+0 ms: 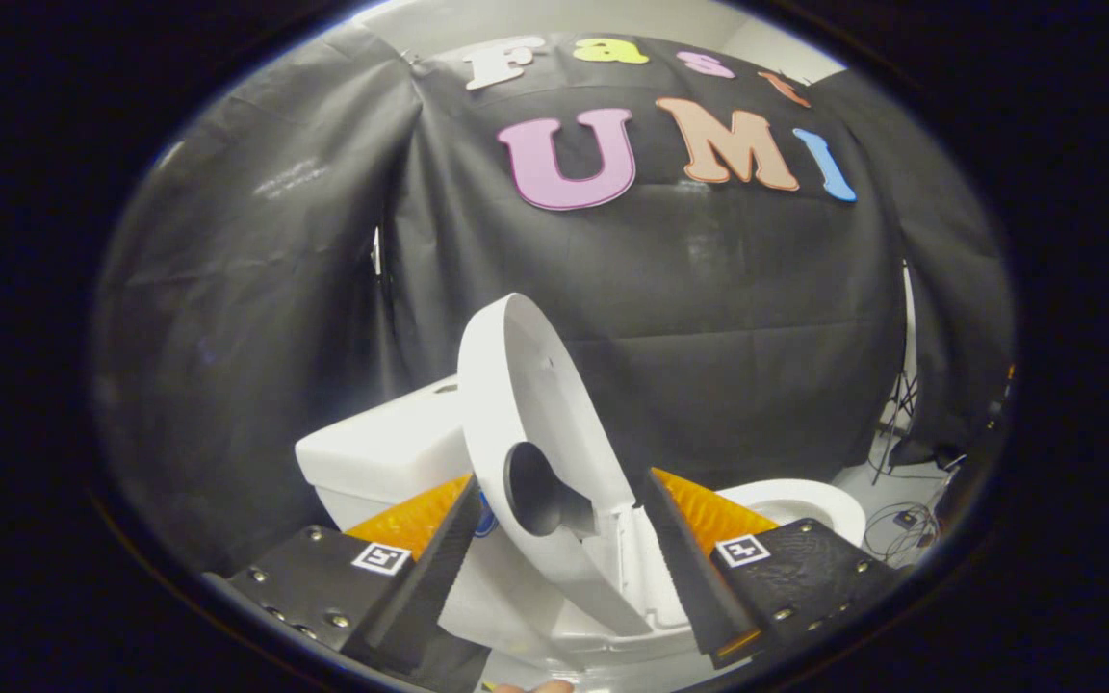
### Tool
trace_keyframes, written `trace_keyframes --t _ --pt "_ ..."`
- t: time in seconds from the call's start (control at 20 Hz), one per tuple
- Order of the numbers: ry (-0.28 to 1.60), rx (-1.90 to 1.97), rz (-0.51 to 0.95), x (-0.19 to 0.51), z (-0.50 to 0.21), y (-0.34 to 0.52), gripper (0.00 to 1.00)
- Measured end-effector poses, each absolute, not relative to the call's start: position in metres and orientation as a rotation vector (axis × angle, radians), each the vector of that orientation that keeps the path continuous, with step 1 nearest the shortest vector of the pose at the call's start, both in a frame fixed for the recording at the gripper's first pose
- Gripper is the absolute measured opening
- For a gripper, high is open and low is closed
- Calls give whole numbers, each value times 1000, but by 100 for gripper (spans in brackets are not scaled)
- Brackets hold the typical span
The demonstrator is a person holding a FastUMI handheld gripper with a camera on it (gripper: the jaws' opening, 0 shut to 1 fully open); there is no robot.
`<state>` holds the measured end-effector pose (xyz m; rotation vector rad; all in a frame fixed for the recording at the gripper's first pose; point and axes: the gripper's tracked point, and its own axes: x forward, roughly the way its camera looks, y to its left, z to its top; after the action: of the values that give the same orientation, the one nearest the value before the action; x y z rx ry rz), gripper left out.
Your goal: Open the toilet lid.
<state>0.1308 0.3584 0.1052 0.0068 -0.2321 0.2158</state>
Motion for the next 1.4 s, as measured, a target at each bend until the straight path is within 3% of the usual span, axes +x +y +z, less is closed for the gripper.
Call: trace_keyframes --t 1.4 --pt "-307 138 270 105 128 346 99"
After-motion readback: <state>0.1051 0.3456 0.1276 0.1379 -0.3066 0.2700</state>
